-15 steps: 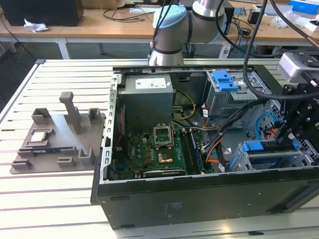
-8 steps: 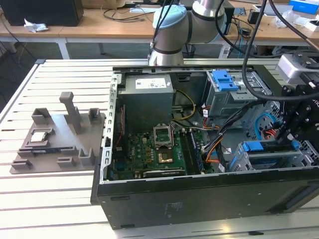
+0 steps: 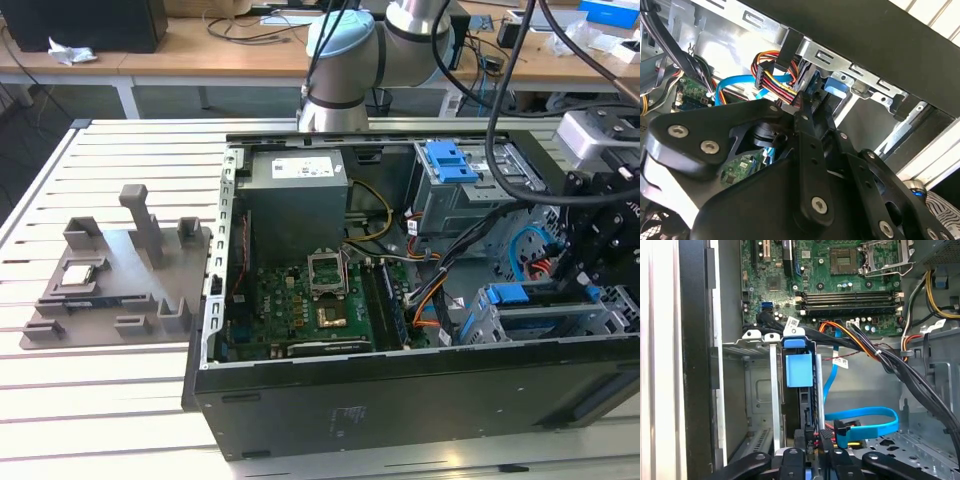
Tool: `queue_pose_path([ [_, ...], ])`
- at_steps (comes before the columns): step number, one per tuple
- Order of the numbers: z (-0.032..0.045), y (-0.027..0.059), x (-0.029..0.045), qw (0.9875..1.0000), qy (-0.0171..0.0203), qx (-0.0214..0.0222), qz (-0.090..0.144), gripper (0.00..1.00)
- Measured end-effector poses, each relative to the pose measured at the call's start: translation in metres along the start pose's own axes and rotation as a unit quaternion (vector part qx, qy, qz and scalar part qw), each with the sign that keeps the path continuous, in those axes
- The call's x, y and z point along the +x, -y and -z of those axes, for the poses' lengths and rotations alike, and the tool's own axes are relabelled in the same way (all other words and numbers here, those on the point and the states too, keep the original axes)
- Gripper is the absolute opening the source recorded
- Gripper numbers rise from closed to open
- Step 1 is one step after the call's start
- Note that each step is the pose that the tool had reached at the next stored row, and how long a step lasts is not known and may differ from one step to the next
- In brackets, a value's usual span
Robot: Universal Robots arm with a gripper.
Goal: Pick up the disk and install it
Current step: 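Insert the first disk wire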
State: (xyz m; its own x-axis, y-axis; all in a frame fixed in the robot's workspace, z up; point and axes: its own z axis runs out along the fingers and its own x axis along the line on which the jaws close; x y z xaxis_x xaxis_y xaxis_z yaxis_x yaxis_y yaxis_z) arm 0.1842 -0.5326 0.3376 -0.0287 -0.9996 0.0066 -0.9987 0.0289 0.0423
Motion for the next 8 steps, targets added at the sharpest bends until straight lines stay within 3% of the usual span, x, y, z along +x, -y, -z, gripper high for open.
queue_pose_path([
  [4, 0.0129, -0.0006, -0.0008, 1.0, -0.0001, 0.0002, 0.0, 0.23],
  [6, 0.0189, -0.0009, -0.0015, 1.0, -0.0002, 0.0003, 0.0, 0.11],
  [8, 0.0319, -0.0014, -0.0027, 1.0, -0.0002, 0.0006, 0.0, 0.11],
])
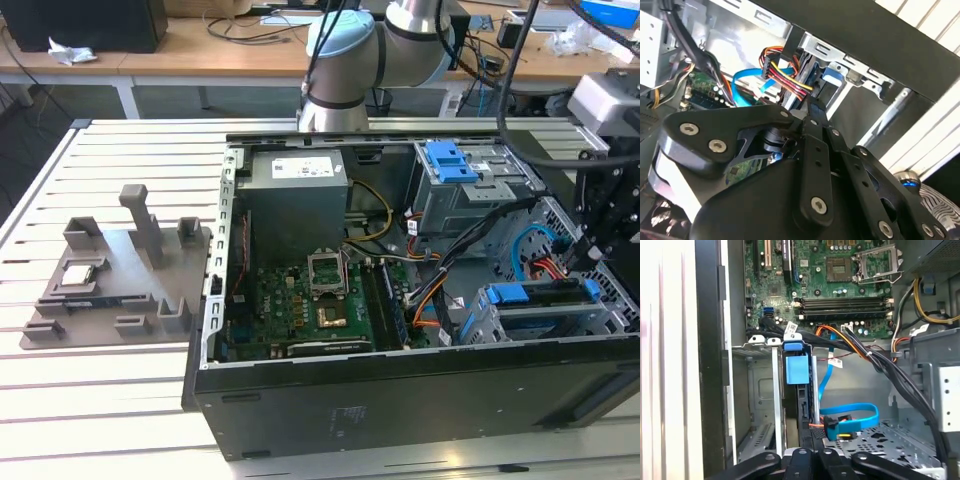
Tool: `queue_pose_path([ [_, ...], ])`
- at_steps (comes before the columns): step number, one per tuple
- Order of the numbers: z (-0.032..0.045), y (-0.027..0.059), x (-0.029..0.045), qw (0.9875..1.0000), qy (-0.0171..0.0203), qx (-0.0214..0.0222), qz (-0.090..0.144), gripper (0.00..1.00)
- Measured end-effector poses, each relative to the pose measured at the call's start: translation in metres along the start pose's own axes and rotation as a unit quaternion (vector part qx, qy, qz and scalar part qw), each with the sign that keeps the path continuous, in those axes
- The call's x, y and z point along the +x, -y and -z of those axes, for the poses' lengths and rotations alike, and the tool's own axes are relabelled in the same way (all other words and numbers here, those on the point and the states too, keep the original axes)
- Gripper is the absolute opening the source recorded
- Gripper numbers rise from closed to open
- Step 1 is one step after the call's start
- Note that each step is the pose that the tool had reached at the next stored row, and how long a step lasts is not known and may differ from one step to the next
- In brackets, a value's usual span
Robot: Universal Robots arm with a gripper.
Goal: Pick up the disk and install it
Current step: 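Insert the first disk wire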
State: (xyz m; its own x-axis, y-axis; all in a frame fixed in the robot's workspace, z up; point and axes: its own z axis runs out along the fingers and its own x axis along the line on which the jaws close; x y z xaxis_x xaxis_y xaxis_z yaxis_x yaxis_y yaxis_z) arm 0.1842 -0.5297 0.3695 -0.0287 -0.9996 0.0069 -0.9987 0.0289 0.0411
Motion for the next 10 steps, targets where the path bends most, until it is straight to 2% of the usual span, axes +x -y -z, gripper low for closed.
queue_pose_path([
  [7, 0.0305, -0.0013, -0.0016, 1.0, 0.0, 0.0002, 0.0, 0.11],
  [10, 0.0319, -0.0014, -0.0015, 1.0, 0.0002, 0.0002, 0.0, 0.11],
])
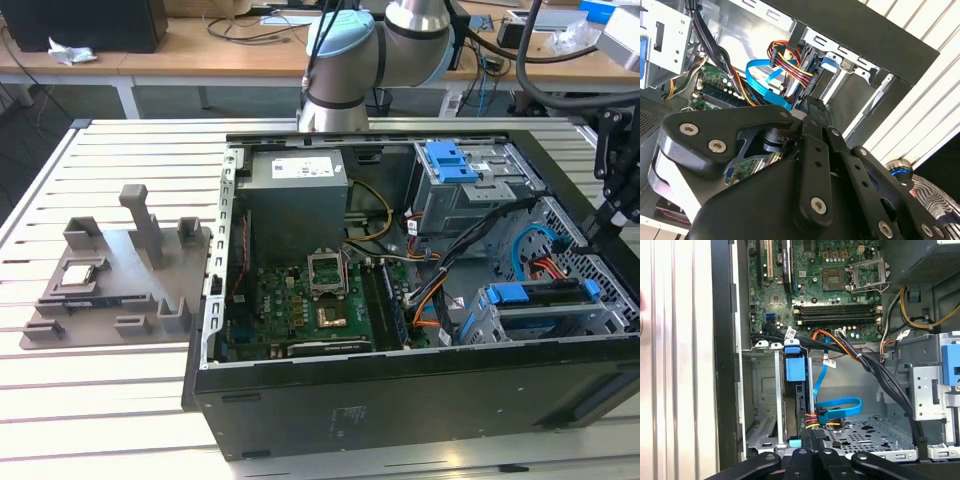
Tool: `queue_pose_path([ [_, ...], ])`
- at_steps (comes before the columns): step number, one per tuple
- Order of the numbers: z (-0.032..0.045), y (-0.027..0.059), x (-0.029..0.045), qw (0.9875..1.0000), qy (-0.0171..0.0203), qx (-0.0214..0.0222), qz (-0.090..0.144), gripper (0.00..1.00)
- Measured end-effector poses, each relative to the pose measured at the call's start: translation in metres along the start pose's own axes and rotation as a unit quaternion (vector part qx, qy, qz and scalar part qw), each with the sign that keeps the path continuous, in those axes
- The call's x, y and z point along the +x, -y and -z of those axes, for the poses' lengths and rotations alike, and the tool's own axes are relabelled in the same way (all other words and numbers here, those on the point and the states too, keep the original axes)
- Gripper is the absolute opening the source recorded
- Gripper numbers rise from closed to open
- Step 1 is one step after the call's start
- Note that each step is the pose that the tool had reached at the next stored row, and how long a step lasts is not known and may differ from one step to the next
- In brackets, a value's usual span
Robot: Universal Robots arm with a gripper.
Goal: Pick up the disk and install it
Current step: 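Insert the first disk wire, then insert the second disk wire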
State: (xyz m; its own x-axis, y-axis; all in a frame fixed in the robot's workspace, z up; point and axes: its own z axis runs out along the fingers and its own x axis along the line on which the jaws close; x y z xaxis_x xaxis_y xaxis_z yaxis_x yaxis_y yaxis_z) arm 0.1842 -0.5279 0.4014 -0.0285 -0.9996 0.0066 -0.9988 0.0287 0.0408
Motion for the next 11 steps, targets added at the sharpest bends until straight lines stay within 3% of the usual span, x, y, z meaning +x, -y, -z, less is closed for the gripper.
queue_pose_path([
  [6, 0.0003, 0.0, 0.0, 1.0, -0.0001, 0.0, 0.0, 0.11],
  [8, 0.0004, 0.0, 0.0, 1.0, -0.0001, 0.0, 0.0, 0.36],
  [10, 0.0005, 0.0, 0.0, 1.0, -0.0001, 0.0, 0.0, 0.36],
  [11, 0.0005, -0.0007, 0.0, 1.0, -0.0003, 0.0, 0.0, 0.42],
])
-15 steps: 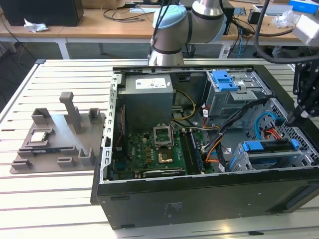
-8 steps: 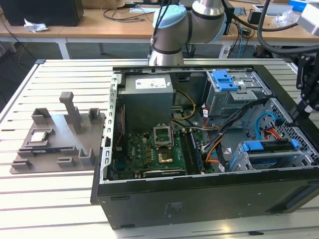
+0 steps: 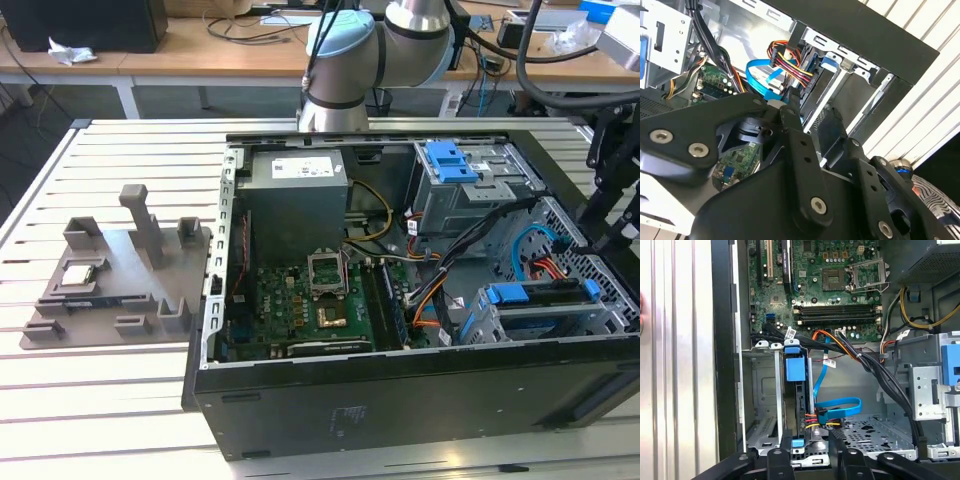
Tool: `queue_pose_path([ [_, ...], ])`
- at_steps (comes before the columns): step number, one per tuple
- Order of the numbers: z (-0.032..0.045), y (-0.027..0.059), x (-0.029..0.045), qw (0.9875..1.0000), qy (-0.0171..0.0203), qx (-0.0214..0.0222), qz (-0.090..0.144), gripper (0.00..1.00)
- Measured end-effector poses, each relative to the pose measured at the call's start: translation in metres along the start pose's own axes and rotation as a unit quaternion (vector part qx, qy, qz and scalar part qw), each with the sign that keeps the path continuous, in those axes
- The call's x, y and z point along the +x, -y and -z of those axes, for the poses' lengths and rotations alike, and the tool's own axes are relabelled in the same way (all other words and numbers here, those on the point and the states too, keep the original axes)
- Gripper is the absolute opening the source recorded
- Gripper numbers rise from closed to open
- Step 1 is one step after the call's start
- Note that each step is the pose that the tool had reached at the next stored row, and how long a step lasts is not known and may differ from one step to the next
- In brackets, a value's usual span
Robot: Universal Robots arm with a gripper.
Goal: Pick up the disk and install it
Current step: 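Insert the second disk wire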
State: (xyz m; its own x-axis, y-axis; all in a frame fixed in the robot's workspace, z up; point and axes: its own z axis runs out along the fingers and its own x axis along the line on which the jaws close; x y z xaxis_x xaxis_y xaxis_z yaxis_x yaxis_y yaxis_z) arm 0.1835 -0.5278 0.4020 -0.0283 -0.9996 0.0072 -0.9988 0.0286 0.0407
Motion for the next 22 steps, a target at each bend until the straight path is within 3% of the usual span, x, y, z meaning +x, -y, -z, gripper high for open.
queue_pose_path([
  [2, -0.0071, -0.0104, -0.0007, 1.0, 0.0002, 0.0, 0.0, 0.42],
  [8, -0.0284, -0.0141, -0.0076, 1.0, 0.0002, 0.0, 0.001, 0.42],
  [11, -0.0288, -0.0141, -0.0076, 1.0, 0.0003, 0.0, 0.001, 0.42],
  [12, -0.0288, -0.0141, -0.0076, 1.0, 0.0003, 0.0, 0.001, 0.34],
  [13, -0.0288, -0.0141, -0.0076, 1.0, 0.0003, 0.0, 0.001, 0.34],
  [14, -0.0288, -0.0141, -0.0076, 1.0, 0.0003, 0.0, 0.001, 0.22],
  [15, -0.0288, -0.0141, -0.0076, 1.0, 0.0003, 0.0, 0.001, 0.16],
  [18, -0.0292, -0.0143, -0.004, 1.0, 0.0003, 0.0, 0.001, 0.16],
  [20, -0.0341, -0.0148, 0.0015, 1.0, 0.0003, 0.0, 0.002, 0.16],
  [22, -0.0377, -0.0153, 0.002, 0.9999, -0.0002, 0.0001, 0.013, 0.16],
])
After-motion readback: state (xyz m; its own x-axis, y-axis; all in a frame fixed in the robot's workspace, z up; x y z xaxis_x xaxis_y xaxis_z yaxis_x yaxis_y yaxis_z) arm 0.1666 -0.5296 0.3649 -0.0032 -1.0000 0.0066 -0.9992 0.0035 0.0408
